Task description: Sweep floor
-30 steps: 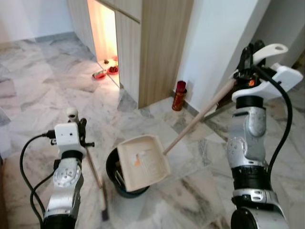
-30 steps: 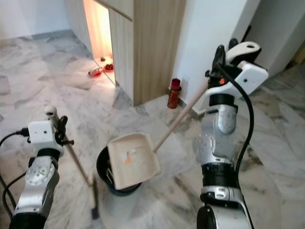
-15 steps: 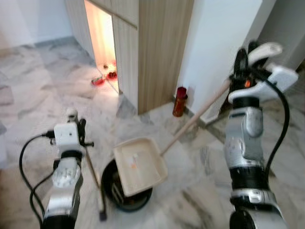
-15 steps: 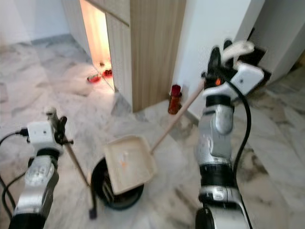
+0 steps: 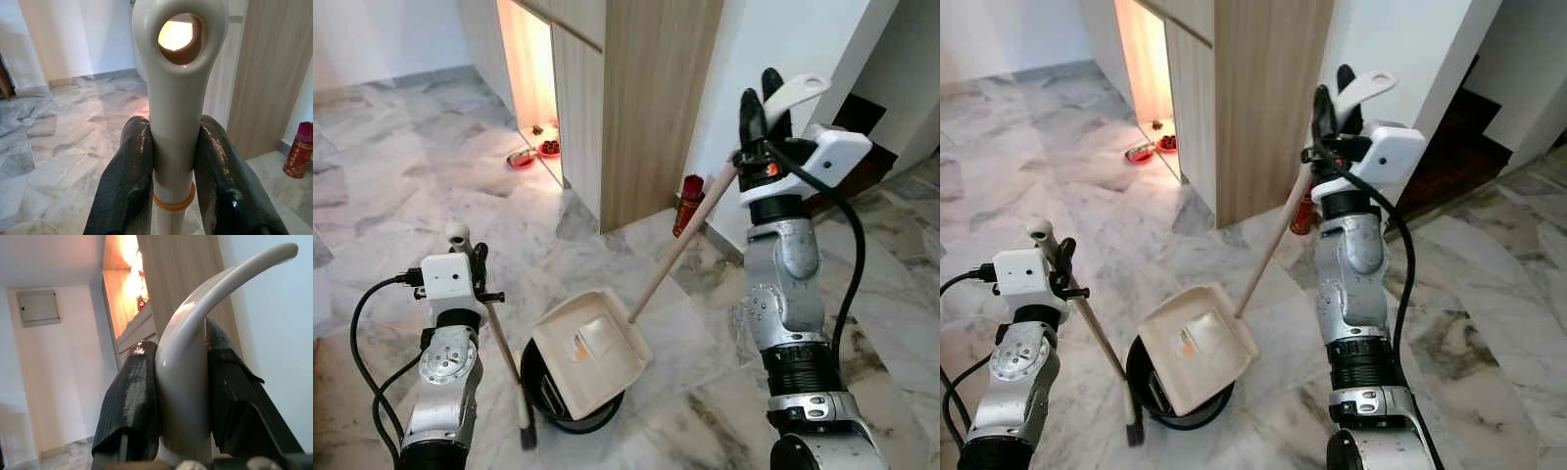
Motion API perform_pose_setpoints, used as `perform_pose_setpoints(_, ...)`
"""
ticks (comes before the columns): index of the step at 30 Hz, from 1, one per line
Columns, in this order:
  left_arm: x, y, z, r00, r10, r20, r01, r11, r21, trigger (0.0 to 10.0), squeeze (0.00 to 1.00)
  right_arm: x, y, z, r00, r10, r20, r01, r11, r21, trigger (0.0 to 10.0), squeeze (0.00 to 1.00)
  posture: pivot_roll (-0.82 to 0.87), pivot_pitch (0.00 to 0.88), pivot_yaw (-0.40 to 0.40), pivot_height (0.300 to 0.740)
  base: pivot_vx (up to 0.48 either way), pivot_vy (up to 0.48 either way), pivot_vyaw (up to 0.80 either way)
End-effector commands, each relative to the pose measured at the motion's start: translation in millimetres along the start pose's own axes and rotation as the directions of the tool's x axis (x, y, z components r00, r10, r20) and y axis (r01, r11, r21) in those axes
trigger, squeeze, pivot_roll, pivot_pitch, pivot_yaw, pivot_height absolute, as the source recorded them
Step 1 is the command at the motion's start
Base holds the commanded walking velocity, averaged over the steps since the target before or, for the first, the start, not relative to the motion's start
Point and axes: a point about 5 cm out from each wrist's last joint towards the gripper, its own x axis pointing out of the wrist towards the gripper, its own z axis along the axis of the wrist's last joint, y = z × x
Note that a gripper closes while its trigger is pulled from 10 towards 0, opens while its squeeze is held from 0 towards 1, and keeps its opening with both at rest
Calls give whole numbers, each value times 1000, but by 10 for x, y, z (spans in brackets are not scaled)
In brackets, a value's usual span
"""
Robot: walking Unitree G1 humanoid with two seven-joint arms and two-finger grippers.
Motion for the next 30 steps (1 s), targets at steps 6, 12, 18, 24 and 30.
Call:
perform_pose_setpoints(6, 31, -20, 94, 999, -11, 53, 11, 1000, -5, 10000, 0, 91, 335, 318, 978, 107, 179, -110, 994, 6, 10000, 0, 70, 0, -43, 740, 0, 0, 0)
perform_pose_setpoints(12, 34, -18, 101, 998, -12, 56, 12, 1000, -4, 10000, 0, 76, 470, 390, 968, 96, 233, -103, 995, 18, 10000, 0, 73, 0, -45, 740, 0, 0, 0)
perform_pose_setpoints(18, 32, -28, 105, 998, -15, 58, 15, 1000, -8, 10000, 0, 23, 659, 437, 951, 170, 258, -174, 985, -6, 10000, 0, 70, 0, -44, 740, 0, 0, 0)
perform_pose_setpoints(24, 33, -28, 105, 998, -18, 58, 18, 1000, -7, 10000, 0, -38, 768, 453, 930, 251, 269, -239, 968, -77, 10000, 0, 68, 0, -42, 740, 0, 0, 0)
perform_pose_setpoints(30, 34, -28, 100, 998, -23, 56, 23, 1000, -8, 10000, 0, -95, 907, 486, 900, 326, 289, -298, 944, -139, 10000, 0, 67, 0, -41, 740, 0, 0, 0)
